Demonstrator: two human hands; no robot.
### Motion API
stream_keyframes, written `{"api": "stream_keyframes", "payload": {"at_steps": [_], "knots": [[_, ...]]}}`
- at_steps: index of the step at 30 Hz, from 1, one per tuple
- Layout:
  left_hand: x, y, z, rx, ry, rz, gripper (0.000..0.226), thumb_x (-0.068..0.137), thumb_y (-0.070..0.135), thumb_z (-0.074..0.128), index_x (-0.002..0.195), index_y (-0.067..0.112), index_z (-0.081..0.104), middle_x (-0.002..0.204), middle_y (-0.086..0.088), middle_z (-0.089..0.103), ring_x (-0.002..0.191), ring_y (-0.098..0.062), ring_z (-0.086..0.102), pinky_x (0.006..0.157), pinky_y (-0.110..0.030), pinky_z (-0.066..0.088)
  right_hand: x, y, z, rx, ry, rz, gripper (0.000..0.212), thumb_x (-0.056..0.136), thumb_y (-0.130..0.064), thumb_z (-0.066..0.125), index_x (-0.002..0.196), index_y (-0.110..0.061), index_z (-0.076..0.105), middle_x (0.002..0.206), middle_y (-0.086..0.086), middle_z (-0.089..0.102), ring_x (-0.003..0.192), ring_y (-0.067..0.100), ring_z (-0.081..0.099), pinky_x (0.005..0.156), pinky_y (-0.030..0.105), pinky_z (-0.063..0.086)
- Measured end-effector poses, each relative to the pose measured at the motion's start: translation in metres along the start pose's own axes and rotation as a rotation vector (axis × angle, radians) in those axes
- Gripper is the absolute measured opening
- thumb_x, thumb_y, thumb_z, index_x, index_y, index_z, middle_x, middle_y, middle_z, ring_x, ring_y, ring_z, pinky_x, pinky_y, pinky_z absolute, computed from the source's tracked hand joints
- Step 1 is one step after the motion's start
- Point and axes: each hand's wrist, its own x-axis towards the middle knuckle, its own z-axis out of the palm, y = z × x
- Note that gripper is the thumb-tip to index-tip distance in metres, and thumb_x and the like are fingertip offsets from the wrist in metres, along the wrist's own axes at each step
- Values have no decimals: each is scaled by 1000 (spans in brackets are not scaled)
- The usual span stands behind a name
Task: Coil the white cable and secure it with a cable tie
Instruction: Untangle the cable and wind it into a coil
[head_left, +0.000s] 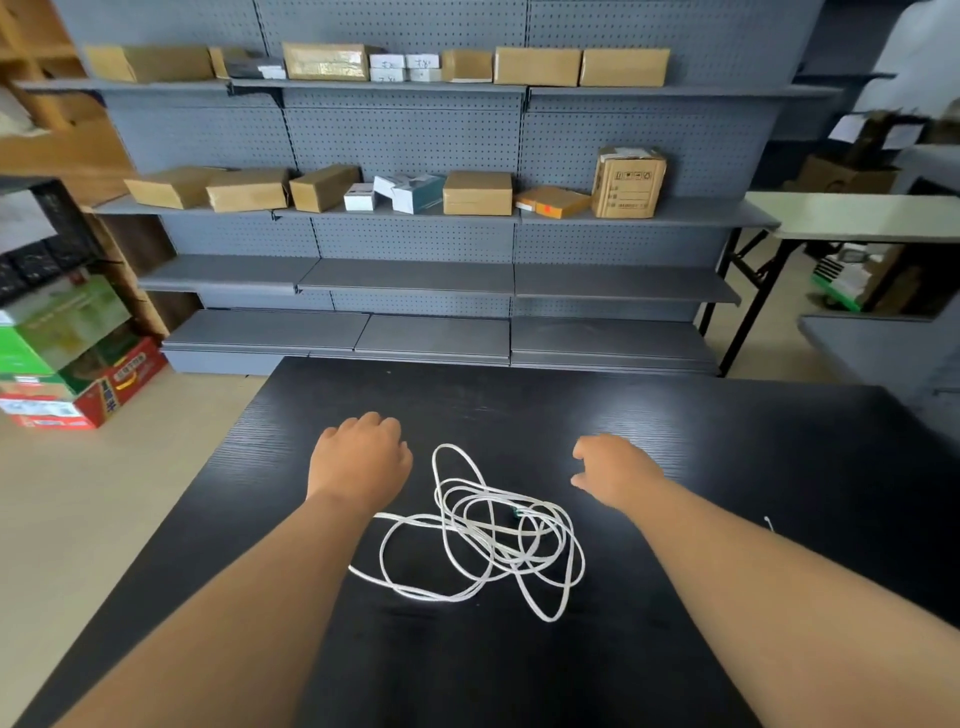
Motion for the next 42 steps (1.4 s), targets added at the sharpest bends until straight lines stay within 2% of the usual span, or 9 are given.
{"api": "stream_keyframes", "payload": {"at_steps": [14, 19, 24, 27, 30, 34, 37, 40, 42], "knots": [[3, 0, 20, 10, -40, 141, 28, 94, 31, 35, 104, 19, 58, 105, 1, 60, 101, -21, 57, 87, -33, 40, -10, -15, 52, 34, -63, 131, 16, 90, -20, 52, 97, -14, 65, 101, 5, 67, 96, 25, 63, 77, 32, 50], [3, -9, 29, 10, -57, 158, 29, 94, 31, 34, 104, 20, 59, 105, 1, 60, 102, -20, 56, 88, -33, 40, 0, -24, 68, -2, -66, 157, 16, 89, -16, 53, 74, -18, 55, 81, 1, 57, 80, 23, 59, 64, 29, 45], [7, -16, 31, 9, -63, 148, 29, 94, 32, 34, 104, 19, 58, 105, 2, 60, 101, -20, 56, 88, -33, 40, 4, -24, 72, -50, -81, 190, 39, 85, -6, 52, 52, -17, 34, 64, -1, 46, 70, 24, 50, 62, 28, 42], [10, -14, 30, 8, -53, 150, 28, 94, 31, 34, 102, 19, 59, 104, 2, 60, 99, -20, 57, 87, -32, 41, 3, -22, 69, -48, -101, 192, 36, 84, -3, 49, 53, -17, 37, 62, -2, 43, 71, 25, 52, 63, 29, 43], [10, -10, 28, 10, -45, 173, 28, 94, 31, 34, 102, 20, 59, 103, 2, 61, 99, -21, 57, 86, -32, 40, 0, -19, 63, 12, -125, 145, 16, 87, -10, 52, 82, -16, 66, 89, 0, 65, 89, 23, 64, 73, 31, 51], [14, -6, 20, 7, -26, 187, 29, 95, 32, 34, 104, 20, 59, 104, 2, 60, 100, -21, 57, 86, -33, 40, -6, -11, 41, 143, -162, 32, 15, 87, -19, 61, 97, -17, 71, 104, -1, 70, 98, 17, 64, 79, 26, 46], [16, 0, 9, -8, -1, 204, 29, 95, 31, 34, 105, 19, 59, 105, 1, 61, 100, -21, 57, 86, -33, 41, -10, -10, 17, 265, -112, -17, 14, 84, -19, 66, 94, -13, 73, 93, 1, 71, 90, 18, 65, 74, 21, 43], [17, 7, -7, -45, 33, 232, 29, 95, 30, 35, 107, 19, 59, 106, 1, 61, 101, -21, 56, 88, -33, 41, -13, -19, -8, 403, -36, -51, 4, 80, -19, 69, 77, -21, 71, 77, -1, 65, 78, 22, 63, 72, 29, 49], [18, 10, -20, -95, 44, 250, 29, 94, 31, 36, 109, 20, 59, 108, 1, 60, 103, -22, 56, 89, -33, 41, -18, -28, -28, 487, 21, -85, 18, 79, -18, 71, 66, -28, 63, 72, -2, 64, 73, 19, 60, 67, 27, 48]]}}
